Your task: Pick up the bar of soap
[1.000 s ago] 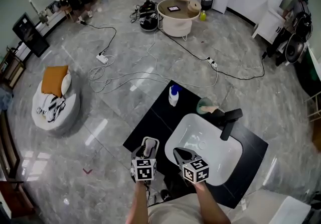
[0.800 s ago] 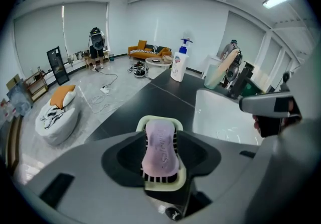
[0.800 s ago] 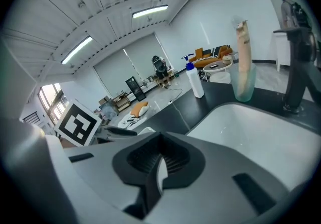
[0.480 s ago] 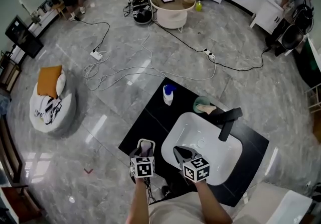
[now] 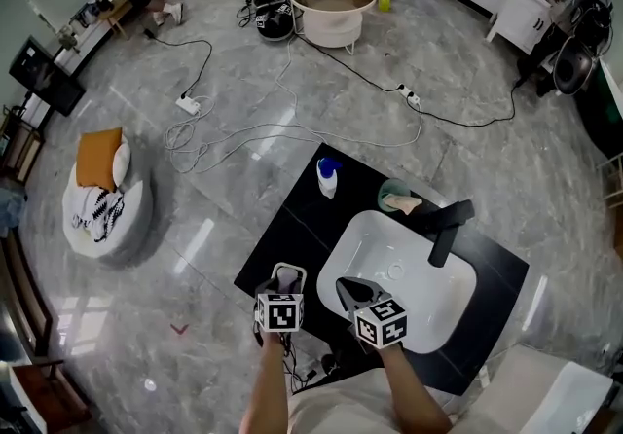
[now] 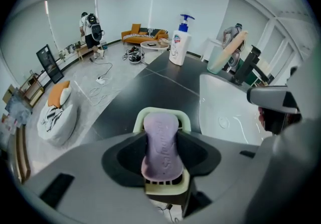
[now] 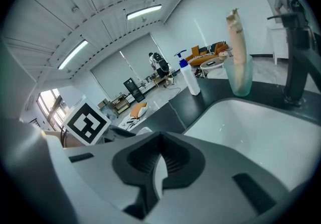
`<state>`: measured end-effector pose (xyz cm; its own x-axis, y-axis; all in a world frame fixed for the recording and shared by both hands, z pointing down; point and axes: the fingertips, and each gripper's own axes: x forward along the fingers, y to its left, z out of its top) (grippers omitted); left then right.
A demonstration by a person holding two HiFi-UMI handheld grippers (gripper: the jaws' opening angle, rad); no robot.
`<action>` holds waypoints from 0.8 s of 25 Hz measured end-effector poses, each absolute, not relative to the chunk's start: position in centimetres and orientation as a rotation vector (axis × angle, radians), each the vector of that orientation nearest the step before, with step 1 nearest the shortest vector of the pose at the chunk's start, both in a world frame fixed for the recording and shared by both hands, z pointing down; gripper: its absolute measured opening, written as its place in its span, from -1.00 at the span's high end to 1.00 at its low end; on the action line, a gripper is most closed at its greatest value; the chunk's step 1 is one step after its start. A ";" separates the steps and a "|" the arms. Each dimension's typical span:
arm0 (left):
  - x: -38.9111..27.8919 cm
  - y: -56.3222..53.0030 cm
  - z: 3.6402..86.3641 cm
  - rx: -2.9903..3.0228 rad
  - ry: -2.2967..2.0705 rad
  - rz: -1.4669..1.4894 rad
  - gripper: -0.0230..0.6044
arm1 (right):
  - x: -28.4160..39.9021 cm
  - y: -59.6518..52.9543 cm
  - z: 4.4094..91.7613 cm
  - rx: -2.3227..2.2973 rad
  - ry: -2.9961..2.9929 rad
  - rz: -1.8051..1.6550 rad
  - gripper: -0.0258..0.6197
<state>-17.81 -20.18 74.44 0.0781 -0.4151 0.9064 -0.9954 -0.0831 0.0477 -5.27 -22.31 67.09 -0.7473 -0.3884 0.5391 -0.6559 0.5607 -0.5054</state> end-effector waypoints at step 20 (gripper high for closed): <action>-17.6 -20.7 71.1 1.831 -1.496 0.957 0.32 | -3.4 -20.6 66.5 0.926 -2.456 1.015 0.91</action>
